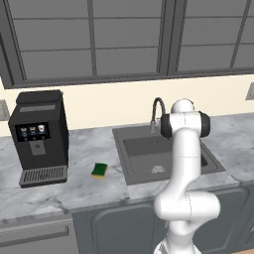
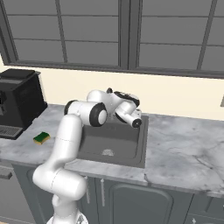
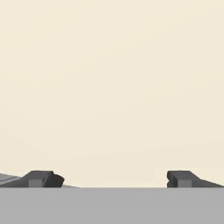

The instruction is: Soak the sponge with water for a few seconds and then drop it inside the sink.

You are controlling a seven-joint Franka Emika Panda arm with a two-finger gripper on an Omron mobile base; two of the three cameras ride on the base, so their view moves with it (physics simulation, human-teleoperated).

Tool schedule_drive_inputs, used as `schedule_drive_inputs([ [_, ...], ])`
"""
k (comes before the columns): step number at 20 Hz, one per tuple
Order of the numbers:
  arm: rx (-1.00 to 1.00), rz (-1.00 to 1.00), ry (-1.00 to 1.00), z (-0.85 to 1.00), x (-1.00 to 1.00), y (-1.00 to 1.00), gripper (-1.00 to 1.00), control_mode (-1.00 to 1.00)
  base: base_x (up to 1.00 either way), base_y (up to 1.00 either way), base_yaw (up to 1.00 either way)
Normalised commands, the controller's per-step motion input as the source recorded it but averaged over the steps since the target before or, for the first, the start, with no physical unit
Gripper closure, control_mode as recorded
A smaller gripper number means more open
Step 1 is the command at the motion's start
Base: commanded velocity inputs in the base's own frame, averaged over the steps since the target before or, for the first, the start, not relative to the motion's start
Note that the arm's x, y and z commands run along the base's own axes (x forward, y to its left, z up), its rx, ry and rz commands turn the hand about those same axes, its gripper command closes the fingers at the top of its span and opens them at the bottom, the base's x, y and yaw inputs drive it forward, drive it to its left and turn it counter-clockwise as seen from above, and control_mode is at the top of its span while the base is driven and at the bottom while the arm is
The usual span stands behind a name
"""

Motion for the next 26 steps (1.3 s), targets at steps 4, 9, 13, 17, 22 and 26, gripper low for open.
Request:
schedule_drive_inputs([
  [4,0.00,0.00,-0.01,-0.19,0.20,-0.78,-1.00,-1.00,0.00,0.00,0.00],
  [9,0.00,0.00,-0.10,-0.45,0.04,-0.63,-1.00,-1.00,0.00,0.00,0.00],
  [13,0.00,0.00,-0.09,-0.41,0.14,-0.60,-1.00,-1.00,0.00,0.00,0.00],
  [17,0.00,0.00,-0.07,-0.28,0.11,-0.61,-1.00,-1.00,0.00,0.00,0.00],
  [22,-0.01,0.00,-0.02,-0.22,0.06,-0.52,-1.00,-1.00,0.00,0.00,0.00],
  [26,-0.13,-0.07,0.07,-0.14,0.02,-0.39,-1.00,-1.00,0.00,0.00,0.00],
])
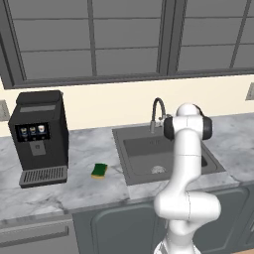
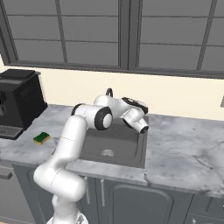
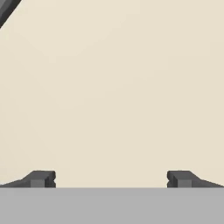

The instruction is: Soak the sponge with water for a few seconds and then drop it inside the sink.

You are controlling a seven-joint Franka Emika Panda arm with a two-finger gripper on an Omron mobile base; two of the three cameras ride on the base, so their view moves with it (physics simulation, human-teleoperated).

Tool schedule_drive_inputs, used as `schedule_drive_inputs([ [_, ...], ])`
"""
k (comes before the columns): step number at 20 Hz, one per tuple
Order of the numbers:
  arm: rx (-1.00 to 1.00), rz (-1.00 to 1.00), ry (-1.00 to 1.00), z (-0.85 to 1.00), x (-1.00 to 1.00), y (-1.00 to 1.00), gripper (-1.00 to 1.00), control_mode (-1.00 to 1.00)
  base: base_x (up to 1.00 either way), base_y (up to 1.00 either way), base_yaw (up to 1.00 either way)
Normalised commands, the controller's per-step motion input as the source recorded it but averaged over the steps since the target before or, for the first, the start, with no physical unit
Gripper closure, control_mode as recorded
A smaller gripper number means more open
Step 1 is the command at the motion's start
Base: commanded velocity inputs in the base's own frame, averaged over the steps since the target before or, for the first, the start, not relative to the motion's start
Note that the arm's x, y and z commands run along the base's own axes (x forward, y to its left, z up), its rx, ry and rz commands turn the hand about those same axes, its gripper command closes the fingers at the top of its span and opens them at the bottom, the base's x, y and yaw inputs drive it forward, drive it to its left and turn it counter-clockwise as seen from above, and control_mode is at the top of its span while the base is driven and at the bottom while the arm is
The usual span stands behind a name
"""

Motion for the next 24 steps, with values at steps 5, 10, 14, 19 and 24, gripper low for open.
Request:
schedule_drive_inputs([
  [5,-0.19,-0.16,0.24,-0.15,0.00,-0.24,-1.00,-1.00,0.00,0.00,0.00],
  [10,-0.22,-0.18,0.25,-0.26,0.01,-0.20,-1.00,-1.00,0.00,0.00,0.00],
  [14,-0.17,-0.14,0.10,-0.30,0.17,-0.24,-1.00,-1.00,0.00,0.00,0.00],
  [19,-0.15,-0.07,0.04,-0.27,0.49,-0.30,-1.00,-1.00,0.00,0.00,0.00],
  [24,-0.11,-0.04,0.01,-0.21,0.47,-0.33,-1.00,-1.00,0.00,0.00,0.00],
])
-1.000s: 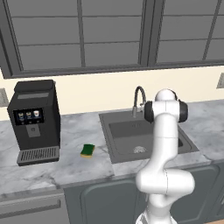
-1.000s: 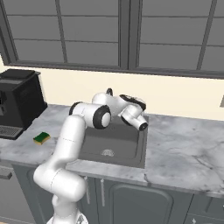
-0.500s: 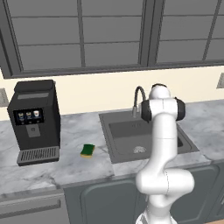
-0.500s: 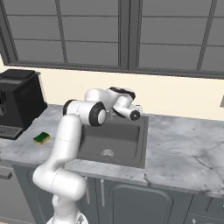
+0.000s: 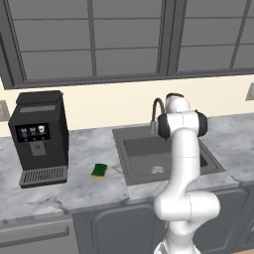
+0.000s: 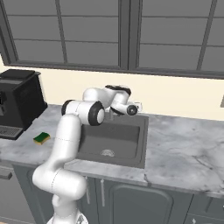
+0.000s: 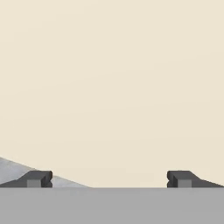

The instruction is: Soak the sponge with water for a few seconds and then drop it inside the sink.

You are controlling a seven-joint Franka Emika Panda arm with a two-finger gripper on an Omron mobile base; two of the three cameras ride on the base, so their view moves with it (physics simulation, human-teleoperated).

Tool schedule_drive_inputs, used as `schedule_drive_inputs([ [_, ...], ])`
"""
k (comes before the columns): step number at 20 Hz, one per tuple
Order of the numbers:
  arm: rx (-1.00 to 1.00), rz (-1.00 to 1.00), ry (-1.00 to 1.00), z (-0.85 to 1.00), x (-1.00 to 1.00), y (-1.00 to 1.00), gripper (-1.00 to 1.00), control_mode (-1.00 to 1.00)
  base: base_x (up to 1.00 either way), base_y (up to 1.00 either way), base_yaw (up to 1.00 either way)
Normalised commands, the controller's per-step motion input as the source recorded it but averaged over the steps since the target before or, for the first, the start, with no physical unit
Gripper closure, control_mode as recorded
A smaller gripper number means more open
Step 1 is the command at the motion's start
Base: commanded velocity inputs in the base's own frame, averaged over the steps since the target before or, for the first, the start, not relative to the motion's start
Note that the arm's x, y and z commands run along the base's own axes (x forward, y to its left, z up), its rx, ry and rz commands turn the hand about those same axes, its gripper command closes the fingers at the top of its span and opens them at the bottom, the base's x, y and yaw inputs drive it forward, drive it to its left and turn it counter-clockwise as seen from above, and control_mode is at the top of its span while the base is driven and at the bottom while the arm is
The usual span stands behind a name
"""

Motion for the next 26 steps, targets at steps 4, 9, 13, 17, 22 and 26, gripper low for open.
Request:
schedule_drive_inputs([
  [4,-0.03,-0.01,0.00,-0.13,0.41,-0.42,-1.00,-1.00,0.00,0.00,0.00],
  [9,0.00,0.00,0.00,-0.29,0.42,-0.45,-1.00,-1.00,0.00,0.00,0.00],
  [13,0.00,0.00,0.00,-0.30,0.43,-0.50,-1.00,-1.00,0.00,0.00,0.00],
  [17,-0.03,0.00,0.00,-0.48,0.36,-0.63,-1.00,-1.00,0.00,0.00,0.00],
  [22,-0.07,0.00,0.00,-0.58,0.21,-0.64,-1.00,-1.00,0.00,0.00,0.00],
  [26,-0.06,0.00,0.00,-0.31,0.10,-0.52,-1.00,-1.00,0.00,0.00,0.00],
])
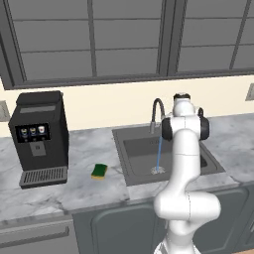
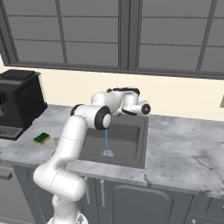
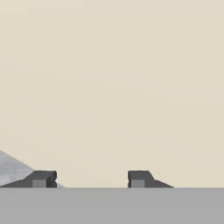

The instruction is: Soak the sponge with water for a few seconds and then drop it inside the sink.

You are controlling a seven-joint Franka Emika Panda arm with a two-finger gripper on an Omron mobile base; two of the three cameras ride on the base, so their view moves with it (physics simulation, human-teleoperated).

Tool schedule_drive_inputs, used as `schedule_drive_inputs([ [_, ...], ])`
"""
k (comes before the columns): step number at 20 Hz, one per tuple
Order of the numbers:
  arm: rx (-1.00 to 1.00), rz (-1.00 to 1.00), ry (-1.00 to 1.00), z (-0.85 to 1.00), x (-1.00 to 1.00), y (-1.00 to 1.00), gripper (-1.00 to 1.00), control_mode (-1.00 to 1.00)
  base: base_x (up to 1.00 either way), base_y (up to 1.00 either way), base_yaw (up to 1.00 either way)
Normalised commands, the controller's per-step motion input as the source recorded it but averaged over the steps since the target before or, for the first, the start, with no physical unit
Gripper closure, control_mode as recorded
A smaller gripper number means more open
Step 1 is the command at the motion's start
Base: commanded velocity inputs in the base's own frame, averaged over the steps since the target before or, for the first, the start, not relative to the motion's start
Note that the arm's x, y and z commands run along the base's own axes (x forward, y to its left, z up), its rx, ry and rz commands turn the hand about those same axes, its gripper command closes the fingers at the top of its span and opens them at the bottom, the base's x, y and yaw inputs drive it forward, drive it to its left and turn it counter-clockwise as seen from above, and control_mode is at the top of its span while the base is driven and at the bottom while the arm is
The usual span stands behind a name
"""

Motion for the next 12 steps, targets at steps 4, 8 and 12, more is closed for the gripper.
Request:
schedule_drive_inputs([
  [4,-0.01,0.00,0.00,0.22,-0.09,-0.08,-1.00,-1.00,0.00,0.00,0.00],
  [8,0.00,0.00,0.00,0.42,-0.37,-0.08,-1.00,-1.00,0.00,0.00,0.00],
  [12,0.00,-0.01,0.00,0.38,-0.44,-0.22,-1.00,-1.00,0.00,0.00,0.00],
])
